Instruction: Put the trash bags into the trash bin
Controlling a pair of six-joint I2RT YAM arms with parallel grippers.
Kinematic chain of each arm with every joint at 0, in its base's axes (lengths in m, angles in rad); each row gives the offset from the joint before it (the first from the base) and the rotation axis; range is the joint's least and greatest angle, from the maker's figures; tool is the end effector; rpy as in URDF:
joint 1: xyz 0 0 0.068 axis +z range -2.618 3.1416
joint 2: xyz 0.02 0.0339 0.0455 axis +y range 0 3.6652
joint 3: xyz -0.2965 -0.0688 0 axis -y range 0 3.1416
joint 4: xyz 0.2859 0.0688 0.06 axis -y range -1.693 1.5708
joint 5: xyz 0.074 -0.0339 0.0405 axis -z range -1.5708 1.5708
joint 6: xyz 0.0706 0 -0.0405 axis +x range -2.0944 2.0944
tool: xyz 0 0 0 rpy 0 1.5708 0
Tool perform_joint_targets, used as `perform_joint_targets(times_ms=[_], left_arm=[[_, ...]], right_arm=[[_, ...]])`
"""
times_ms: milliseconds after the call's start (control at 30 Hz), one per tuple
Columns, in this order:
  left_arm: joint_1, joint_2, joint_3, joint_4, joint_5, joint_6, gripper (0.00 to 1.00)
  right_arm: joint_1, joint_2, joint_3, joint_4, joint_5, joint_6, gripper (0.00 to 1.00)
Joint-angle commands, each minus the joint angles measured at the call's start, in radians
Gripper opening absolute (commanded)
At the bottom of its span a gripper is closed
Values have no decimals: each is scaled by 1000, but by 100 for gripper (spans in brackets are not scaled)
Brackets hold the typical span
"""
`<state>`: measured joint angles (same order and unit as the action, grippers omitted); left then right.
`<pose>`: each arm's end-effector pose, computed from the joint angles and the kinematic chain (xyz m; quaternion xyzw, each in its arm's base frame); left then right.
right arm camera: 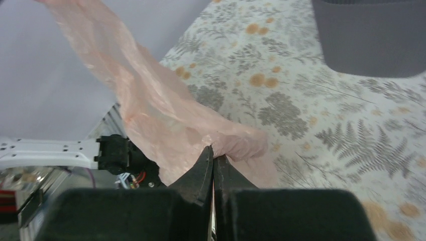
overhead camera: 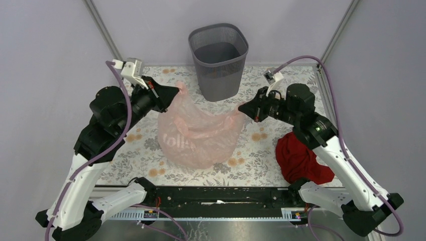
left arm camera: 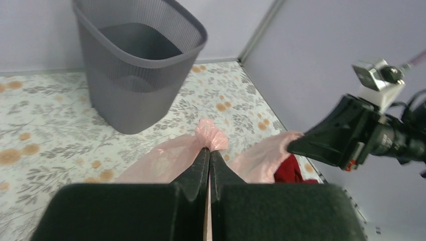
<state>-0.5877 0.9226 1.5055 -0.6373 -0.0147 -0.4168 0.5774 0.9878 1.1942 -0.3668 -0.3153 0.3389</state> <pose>0.1596 -0.1051 0.5495 0.0569 0.7238 -0.3263 0.6052 0.2089 0.1622 0.4558 -0.1905 0.7346 0.3904 0.5213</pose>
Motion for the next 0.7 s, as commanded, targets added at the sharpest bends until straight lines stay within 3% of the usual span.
perform_joint_targets(times_ms=[0, 167, 267, 367, 500, 667], left_arm=[[2, 4, -91, 159, 165, -34, 0], [-4, 107, -200, 363, 440, -227, 0], [-28, 143, -287, 519, 507, -309, 0], [-42, 168, -344, 626, 529, -376, 0], [-55, 194, -360, 654, 534, -407, 0], [-56, 192, -359, 654, 530, -419, 0]], right_arm=[[5, 94, 41, 165, -222, 26, 2], [9, 145, -10, 394, -366, 150, 1], [18, 118, -112, 554, -388, 207, 2], [24, 98, -153, 551, -337, 163, 4], [25, 84, -202, 573, -300, 117, 8], [25, 56, -236, 589, -251, 71, 26]])
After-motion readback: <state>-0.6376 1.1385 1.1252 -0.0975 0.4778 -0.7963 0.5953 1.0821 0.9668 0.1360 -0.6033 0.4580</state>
